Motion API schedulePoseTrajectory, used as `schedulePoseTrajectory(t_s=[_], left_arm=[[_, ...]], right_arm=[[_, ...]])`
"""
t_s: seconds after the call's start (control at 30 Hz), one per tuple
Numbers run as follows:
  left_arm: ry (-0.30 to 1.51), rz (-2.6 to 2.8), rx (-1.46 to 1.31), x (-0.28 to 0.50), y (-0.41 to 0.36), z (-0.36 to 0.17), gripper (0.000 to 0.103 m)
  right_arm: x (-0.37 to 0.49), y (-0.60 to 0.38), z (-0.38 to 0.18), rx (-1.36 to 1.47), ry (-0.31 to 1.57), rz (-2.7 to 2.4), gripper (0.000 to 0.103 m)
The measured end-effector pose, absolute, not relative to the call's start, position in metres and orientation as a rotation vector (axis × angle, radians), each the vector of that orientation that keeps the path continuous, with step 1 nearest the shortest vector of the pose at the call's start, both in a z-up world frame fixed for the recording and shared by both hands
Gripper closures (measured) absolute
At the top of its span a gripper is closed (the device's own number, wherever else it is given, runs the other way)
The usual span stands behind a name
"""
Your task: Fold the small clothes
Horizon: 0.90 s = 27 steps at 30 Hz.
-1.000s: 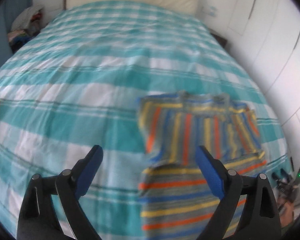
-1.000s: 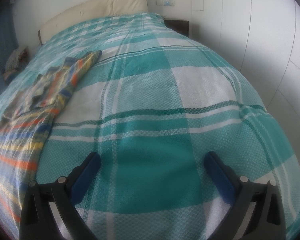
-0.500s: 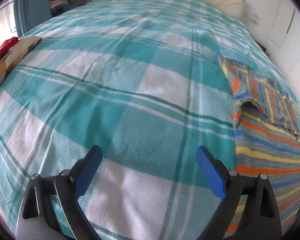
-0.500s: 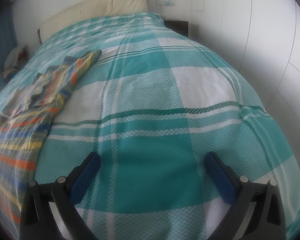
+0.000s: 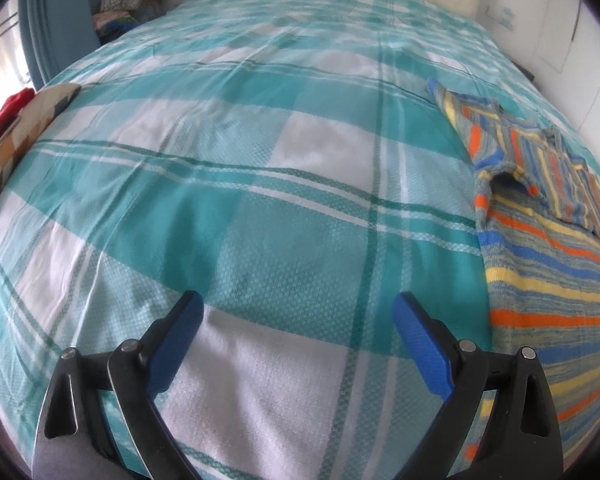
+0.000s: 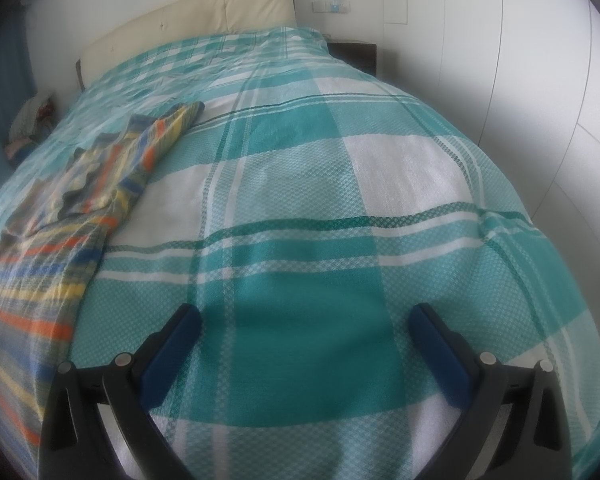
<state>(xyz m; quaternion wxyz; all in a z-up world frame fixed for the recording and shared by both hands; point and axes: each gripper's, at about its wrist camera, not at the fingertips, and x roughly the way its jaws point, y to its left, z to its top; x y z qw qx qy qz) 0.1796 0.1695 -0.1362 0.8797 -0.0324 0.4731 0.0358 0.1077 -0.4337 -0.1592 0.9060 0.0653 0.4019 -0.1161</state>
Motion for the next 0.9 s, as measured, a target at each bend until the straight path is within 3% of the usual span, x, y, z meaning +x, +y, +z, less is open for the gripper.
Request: schedulePoseTrajectory(t_s=[0.57,0.77,0.9], left_arm=[[0.846,0.117,-0.047,0.167,0.173,-0.111,0.007],[0.562,0.163,-0.037,0.126,0.212,-0.007,0.006],[0.440,0.187,0.027,0.103,0.240,0.069,0.001]], right_arm=[[0.107,-0.433,-0.159,0.135,0.829,-0.239,0.000],[0.105,-0.435,-0.154,0.146,0.836,-0.224,0.001],[0.090,-0.433,-0.118,0.126,0.797,-0.189,0.002]])
